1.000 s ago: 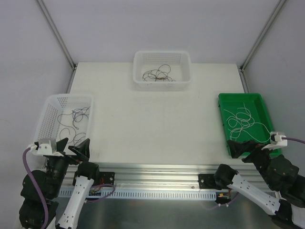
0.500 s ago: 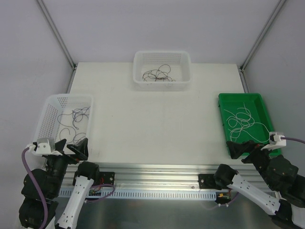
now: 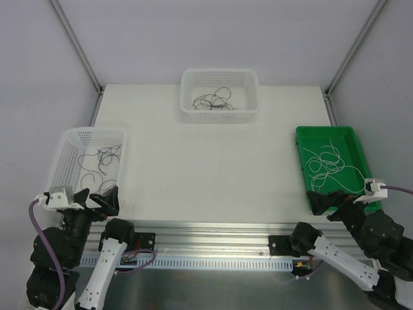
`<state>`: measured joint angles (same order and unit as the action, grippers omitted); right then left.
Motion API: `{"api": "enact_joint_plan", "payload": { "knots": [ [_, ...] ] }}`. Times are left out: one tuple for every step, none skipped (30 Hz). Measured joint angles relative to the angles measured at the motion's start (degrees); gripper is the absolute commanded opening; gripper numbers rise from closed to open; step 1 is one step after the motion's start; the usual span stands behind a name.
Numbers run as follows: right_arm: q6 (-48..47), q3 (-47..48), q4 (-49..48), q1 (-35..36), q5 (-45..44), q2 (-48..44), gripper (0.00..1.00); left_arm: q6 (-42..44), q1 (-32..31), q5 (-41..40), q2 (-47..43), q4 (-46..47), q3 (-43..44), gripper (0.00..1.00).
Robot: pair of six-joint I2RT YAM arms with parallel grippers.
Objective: Untangle the cables
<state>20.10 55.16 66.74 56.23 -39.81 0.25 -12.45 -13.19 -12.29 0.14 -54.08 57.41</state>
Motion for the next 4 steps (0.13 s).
{"api": "enact_joint_plan", "payload": {
  "knots": [
    [0.0, 0.0, 0.0, 0.0, 0.0, 0.0, 0.97, -0.1, 0.0, -0.2, 0.0, 0.0, 0.0, 0.99],
    [0.0, 0.0, 0.0, 0.0, 0.0, 0.0, 0.97, -0.2, 0.0, -0.3, 0.0, 0.0, -0.1, 0.99],
    [0.0, 0.0, 0.0, 0.0, 0.0, 0.0, 0.97, -0.2, 0.0, -0.3, 0.0, 0.0, -0.1, 0.99],
    [0.0, 0.0, 0.0, 0.0, 0.0, 0.0, 0.97, -0.2, 0.0, -0.4, 0.0, -0.1, -0.1, 0.99]
  ]
}}
